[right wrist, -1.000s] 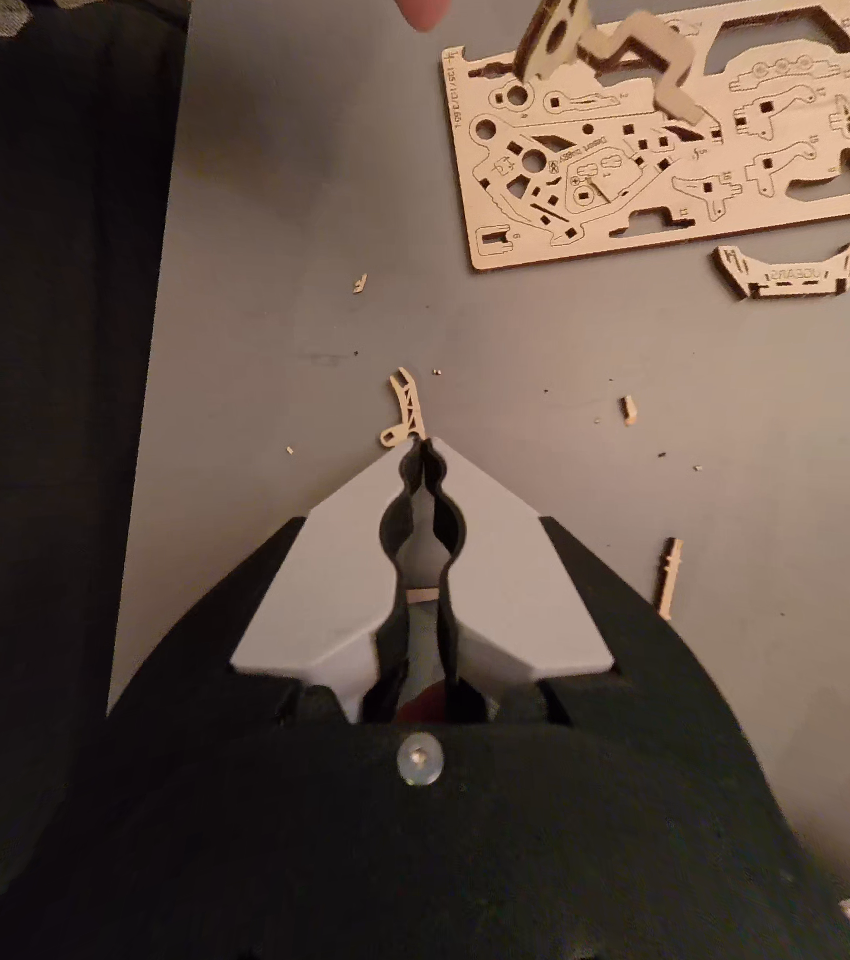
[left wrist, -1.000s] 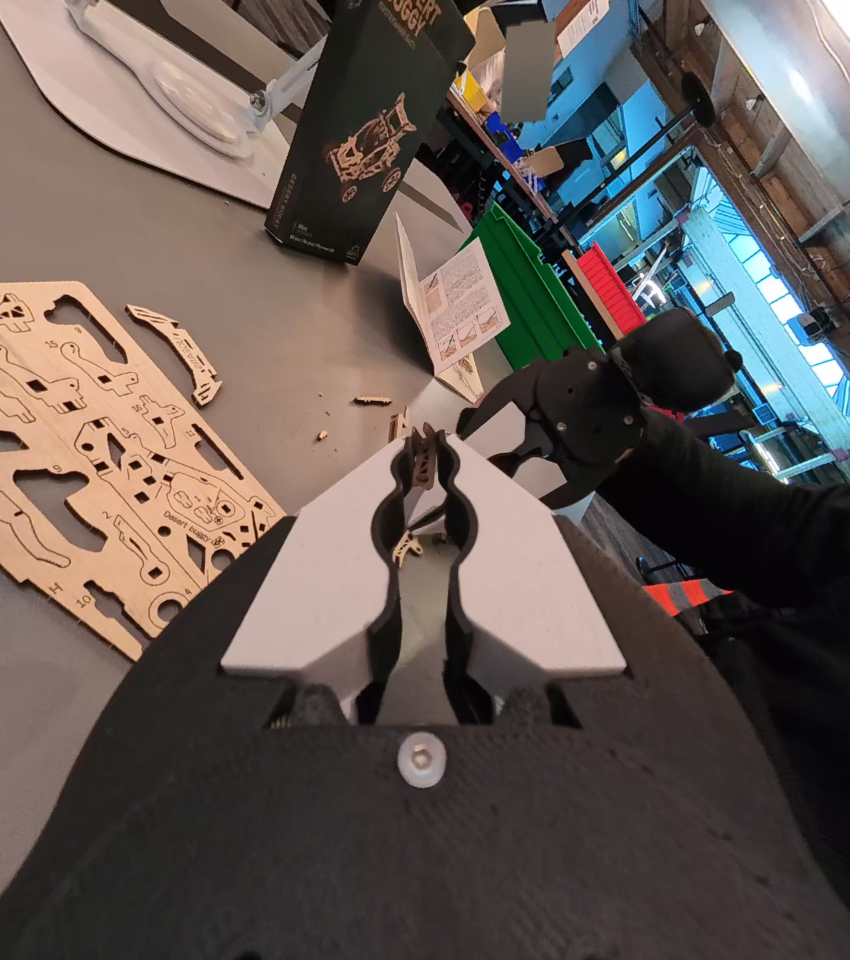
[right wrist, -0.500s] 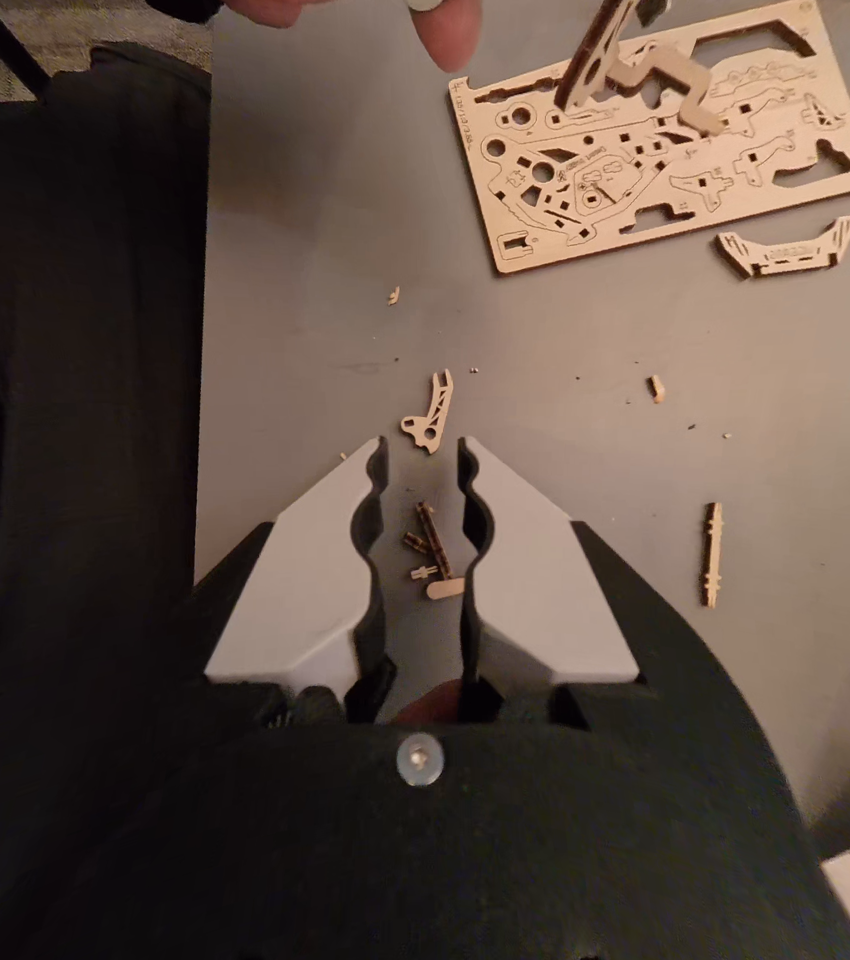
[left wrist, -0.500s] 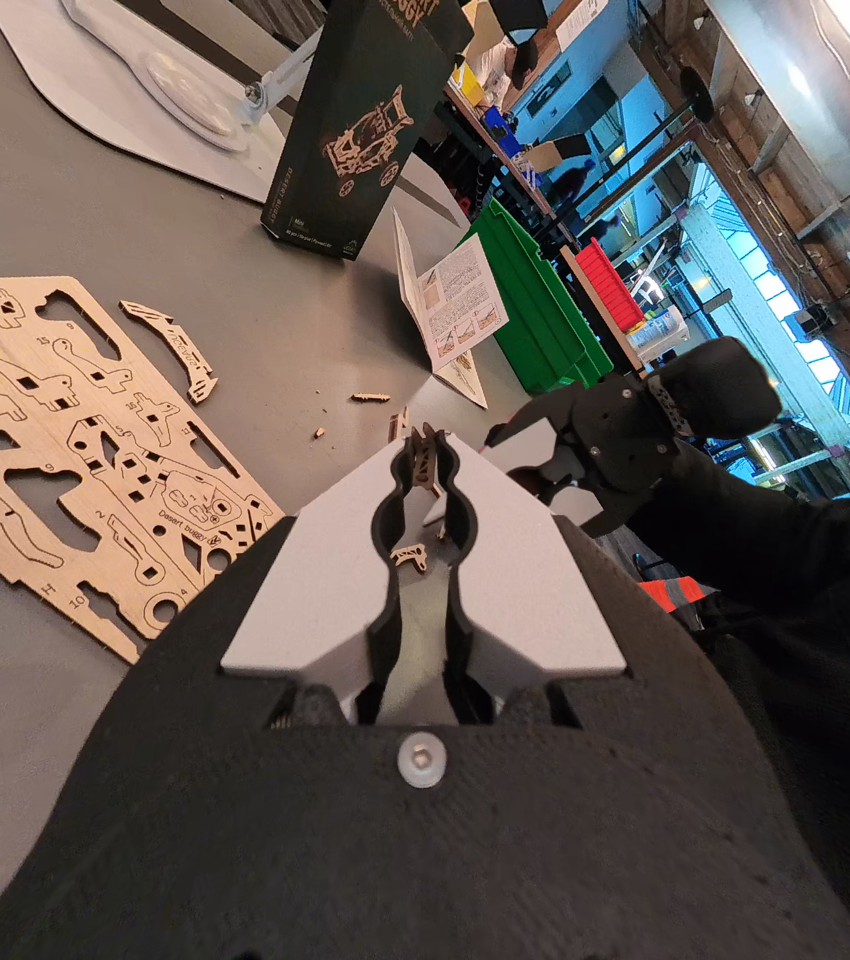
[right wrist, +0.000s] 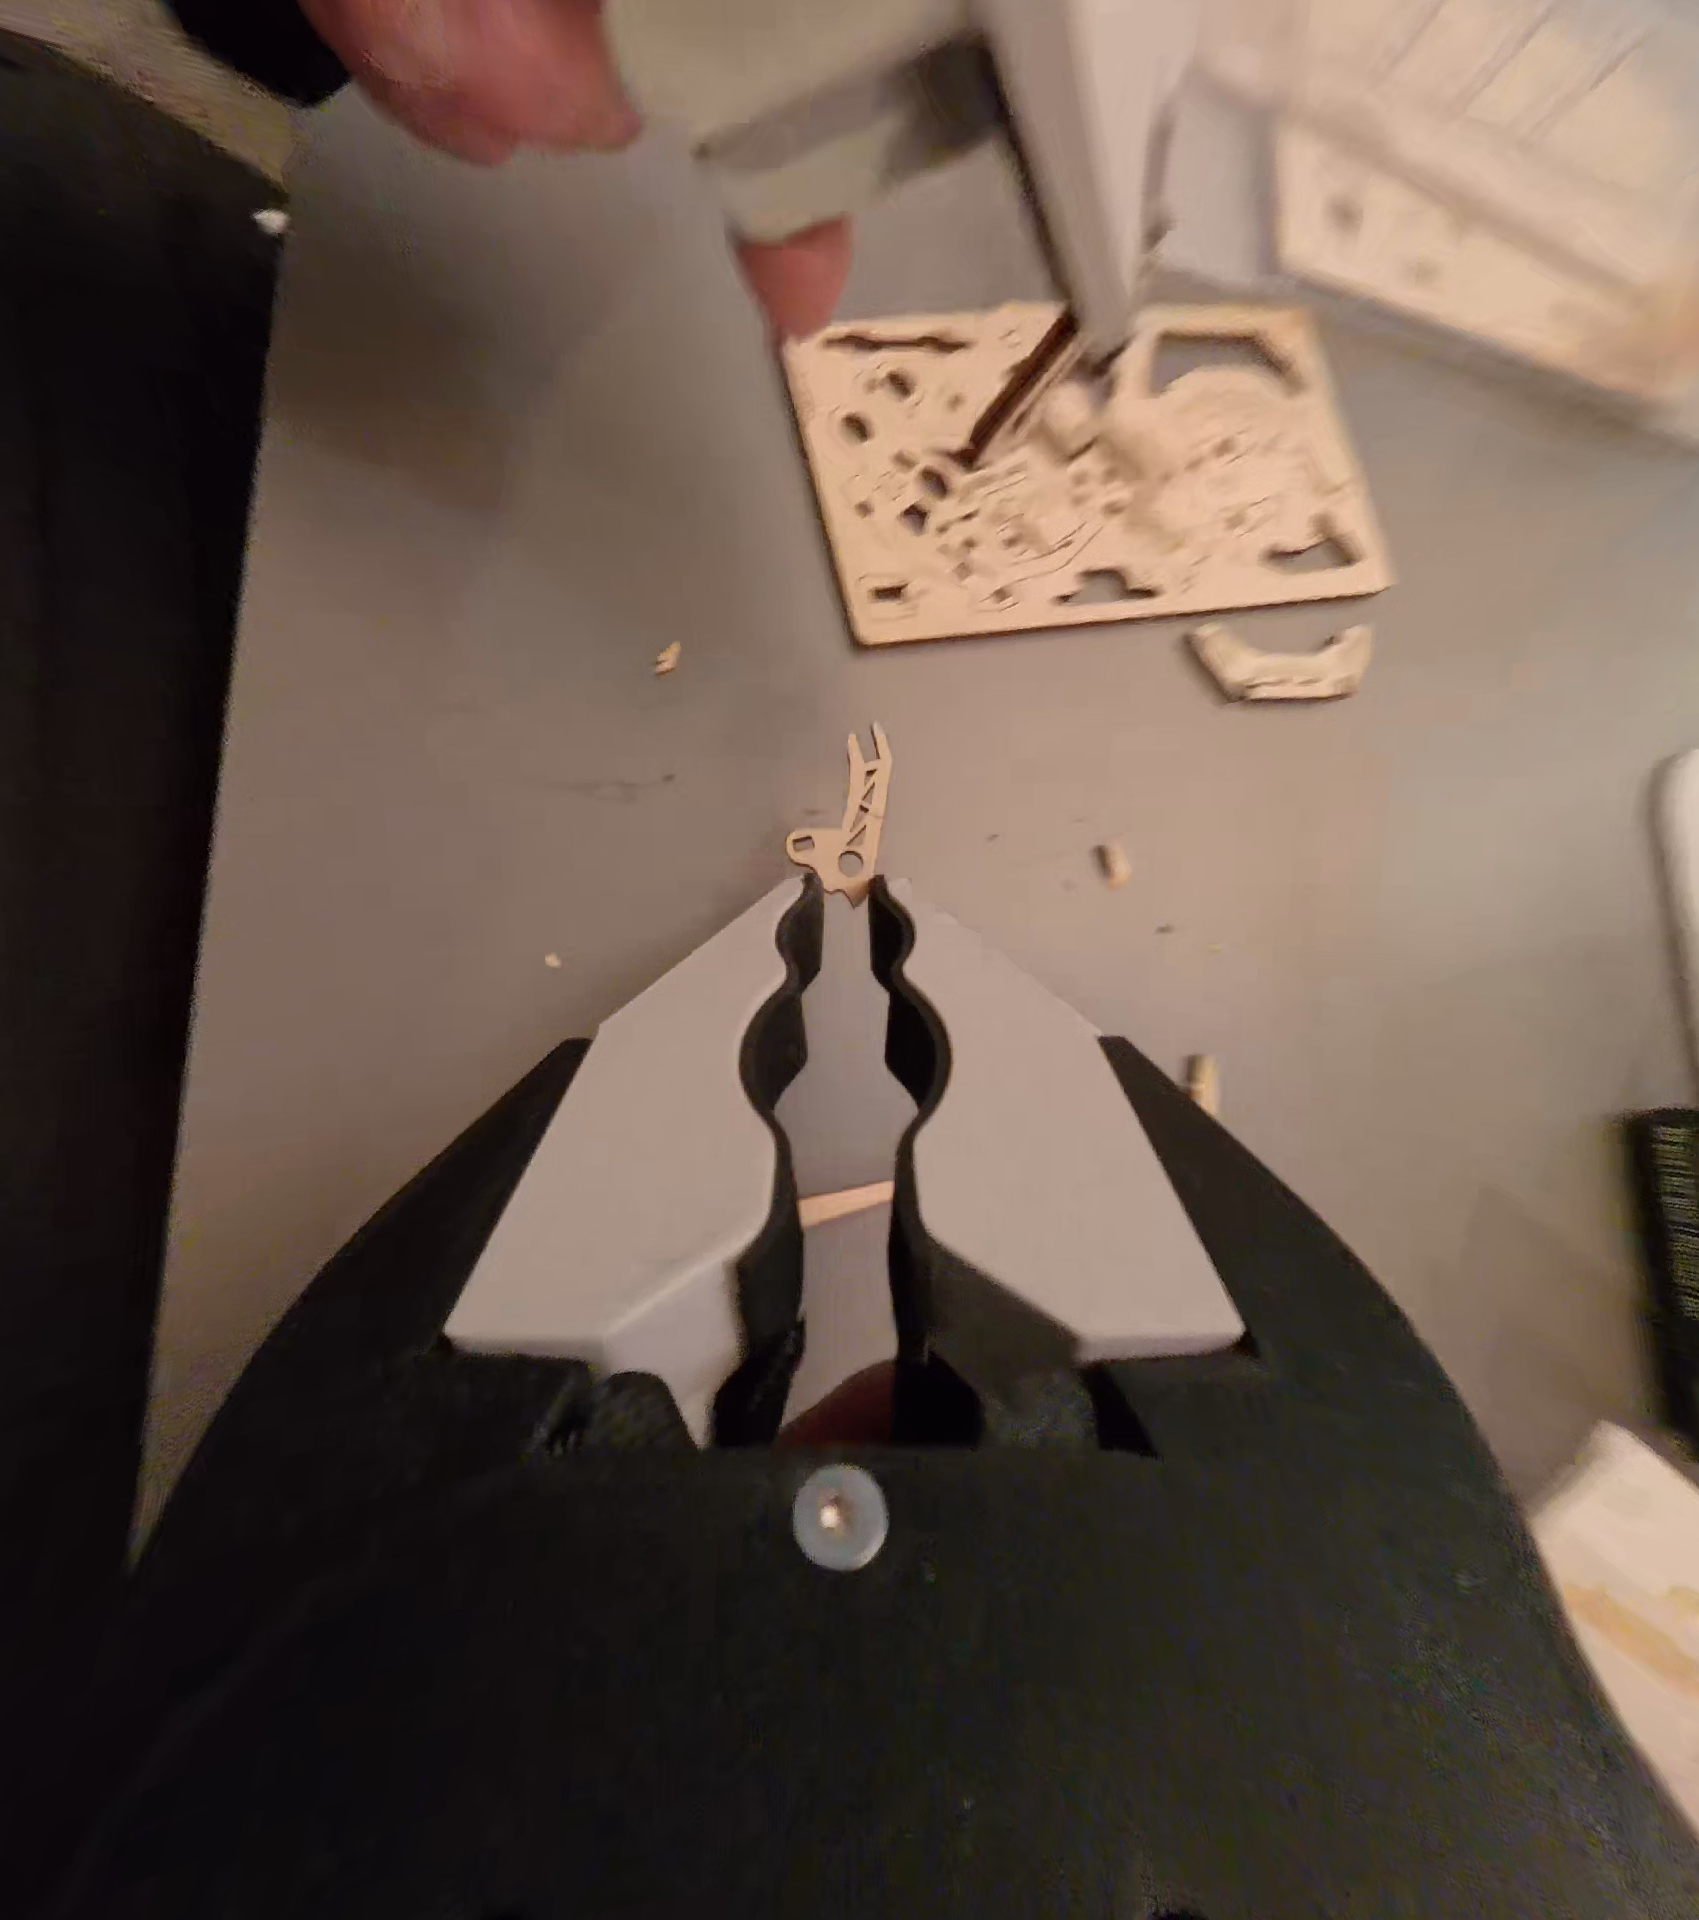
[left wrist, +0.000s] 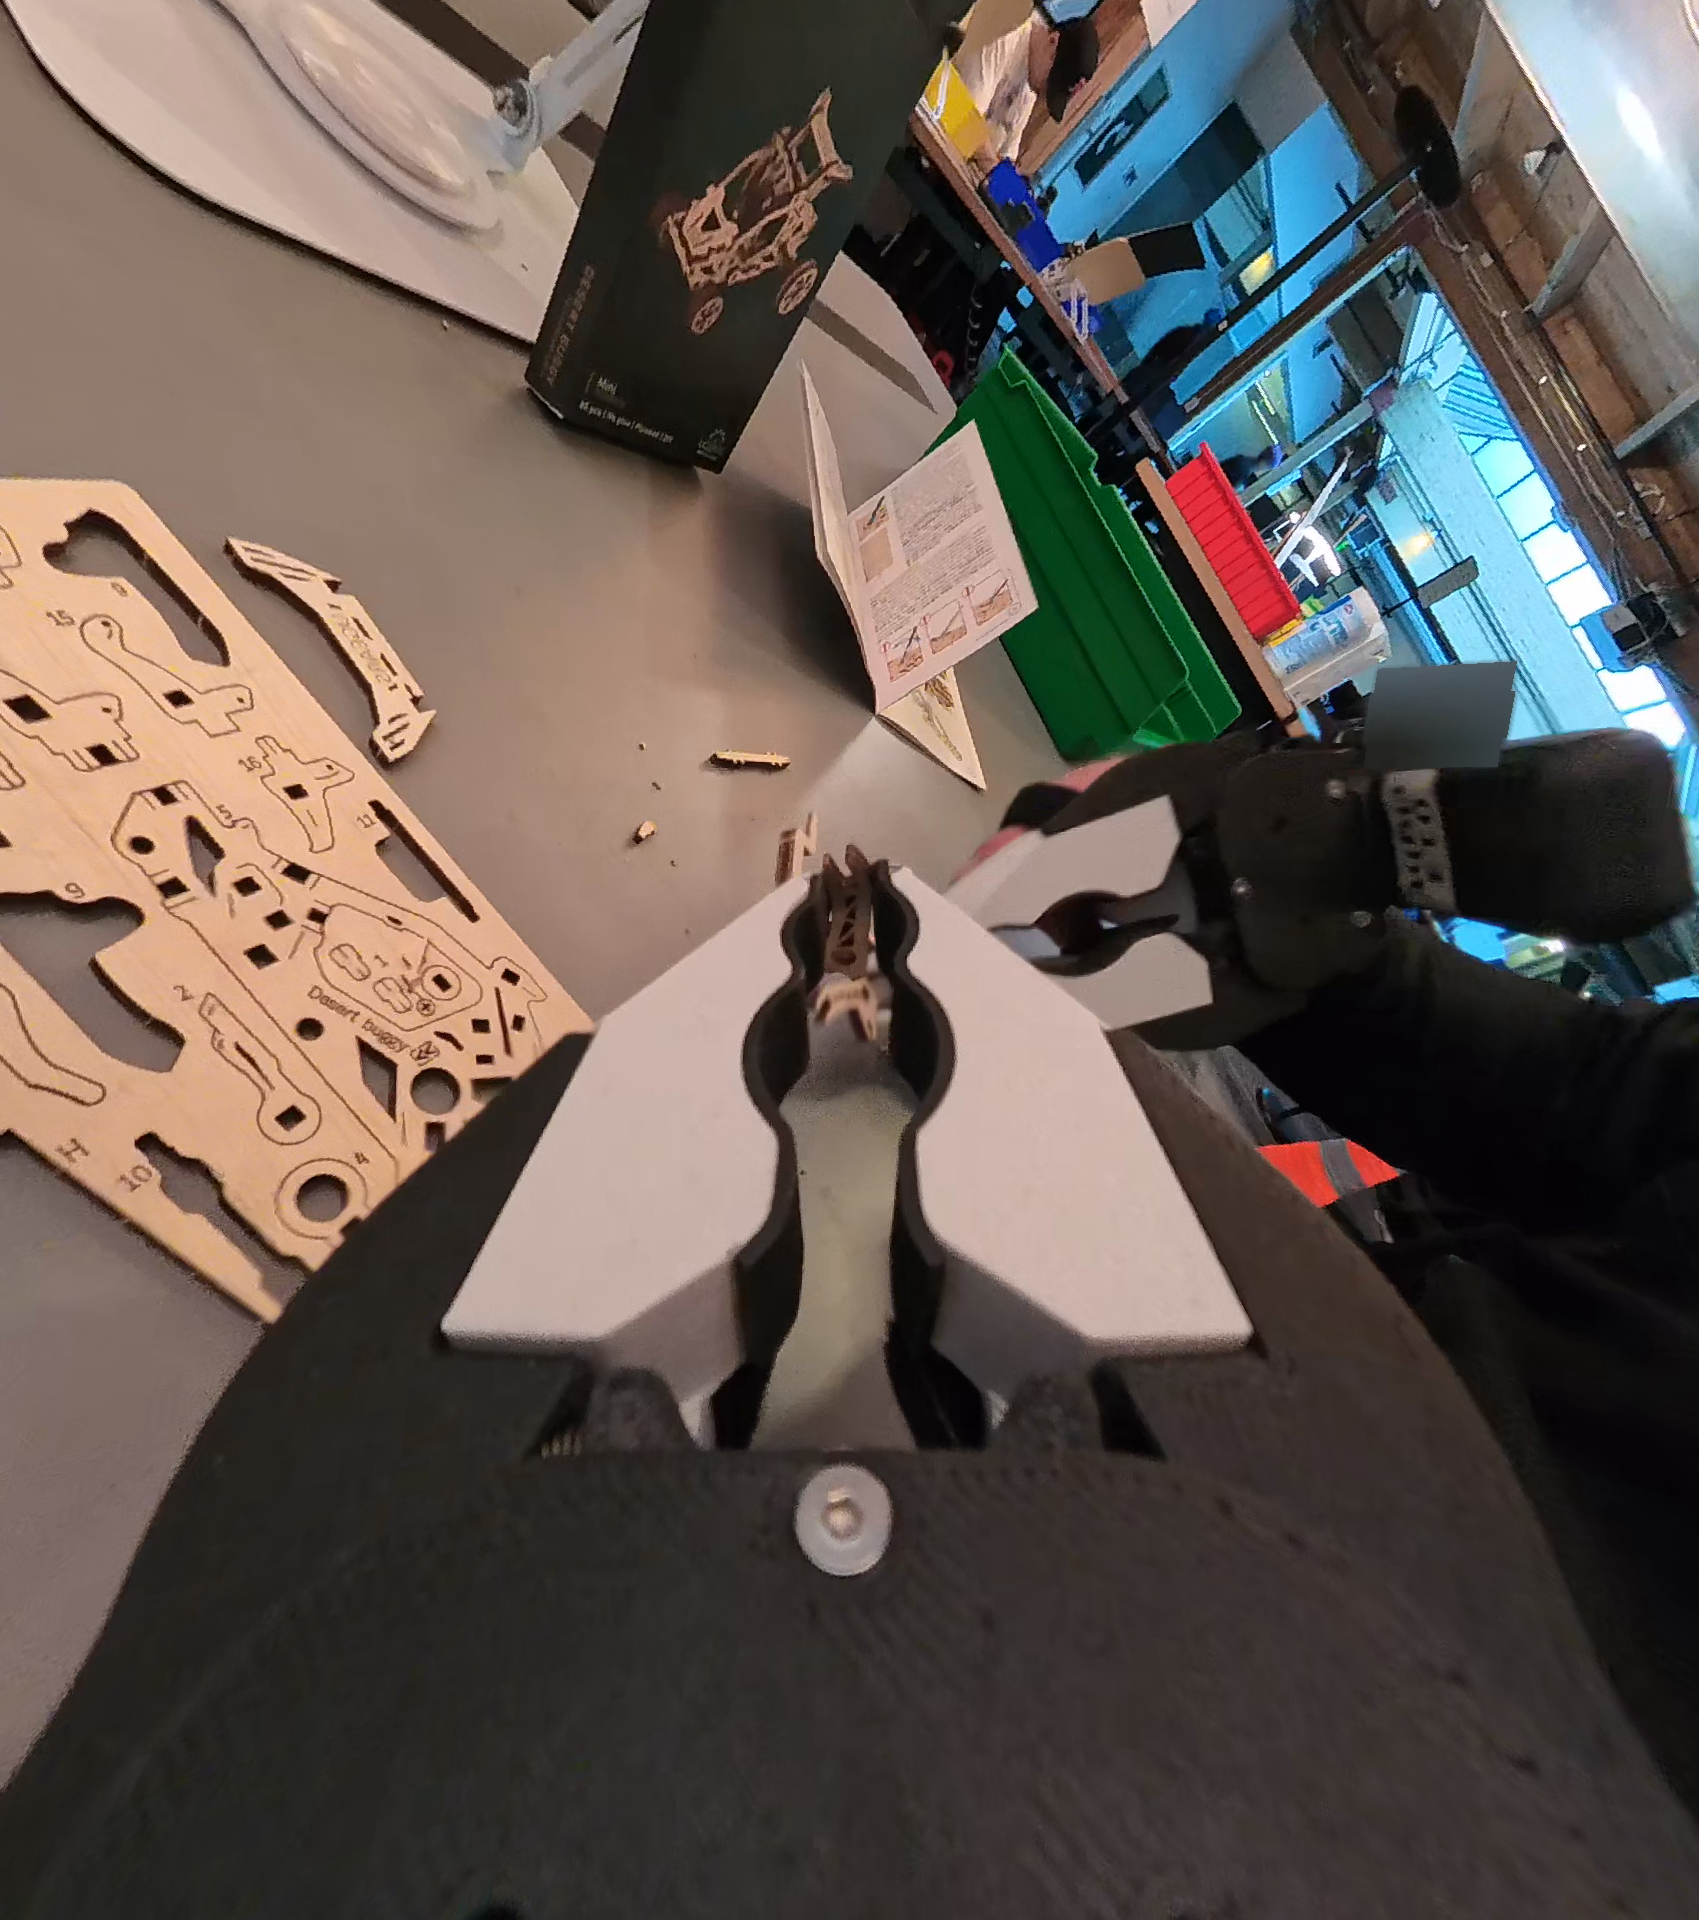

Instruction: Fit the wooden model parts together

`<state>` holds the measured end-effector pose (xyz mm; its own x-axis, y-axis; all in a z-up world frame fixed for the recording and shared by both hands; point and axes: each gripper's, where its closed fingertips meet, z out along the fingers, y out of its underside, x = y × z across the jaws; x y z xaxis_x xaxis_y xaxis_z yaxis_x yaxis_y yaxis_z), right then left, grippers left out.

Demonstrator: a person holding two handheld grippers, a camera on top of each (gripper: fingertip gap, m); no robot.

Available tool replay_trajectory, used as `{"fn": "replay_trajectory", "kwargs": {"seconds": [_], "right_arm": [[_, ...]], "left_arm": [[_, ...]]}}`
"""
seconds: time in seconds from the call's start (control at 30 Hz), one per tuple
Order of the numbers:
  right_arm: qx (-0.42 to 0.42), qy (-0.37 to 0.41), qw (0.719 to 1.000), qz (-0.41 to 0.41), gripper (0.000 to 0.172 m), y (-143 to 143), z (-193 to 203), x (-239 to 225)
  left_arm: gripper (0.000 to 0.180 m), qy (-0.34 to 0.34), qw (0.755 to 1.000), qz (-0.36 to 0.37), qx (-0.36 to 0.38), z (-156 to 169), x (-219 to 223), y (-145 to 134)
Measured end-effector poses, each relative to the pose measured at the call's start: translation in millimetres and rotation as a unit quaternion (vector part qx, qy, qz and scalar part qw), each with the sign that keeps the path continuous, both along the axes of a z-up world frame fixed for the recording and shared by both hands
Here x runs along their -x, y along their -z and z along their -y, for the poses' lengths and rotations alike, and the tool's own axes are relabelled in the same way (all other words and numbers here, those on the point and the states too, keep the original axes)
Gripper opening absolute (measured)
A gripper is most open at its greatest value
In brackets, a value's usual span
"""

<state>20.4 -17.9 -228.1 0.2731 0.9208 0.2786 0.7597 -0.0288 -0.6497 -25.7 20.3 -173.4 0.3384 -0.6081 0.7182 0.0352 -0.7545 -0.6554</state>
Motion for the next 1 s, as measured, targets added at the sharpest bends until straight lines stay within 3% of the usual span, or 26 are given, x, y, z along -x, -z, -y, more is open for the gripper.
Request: {"fn": "replay_trajectory", "kwargs": {"seconds": [0.3,0.5,0.67,1.0], "right_arm": [[-0.216,0.071,0.971,0.068,0.007,-50,-42,-19],[-0.261,0.104,0.958,0.064,0.007,-56,-50,-30],[-0.278,0.112,0.952,0.061,0.007,-59,-50,-29],[-0.201,0.098,0.975,-0.018,0.006,-55,-21,-6]], "left_arm": [[0.006,-0.008,0.995,0.078,0.062,8,-24,-10],[0.006,-0.008,0.993,0.101,0.061,9,-28,-18],[0.006,-0.013,0.992,0.115,0.057,8,-34,-26],[0.006,-0.059,0.981,0.184,0.014,-7,-31,-49]]}}
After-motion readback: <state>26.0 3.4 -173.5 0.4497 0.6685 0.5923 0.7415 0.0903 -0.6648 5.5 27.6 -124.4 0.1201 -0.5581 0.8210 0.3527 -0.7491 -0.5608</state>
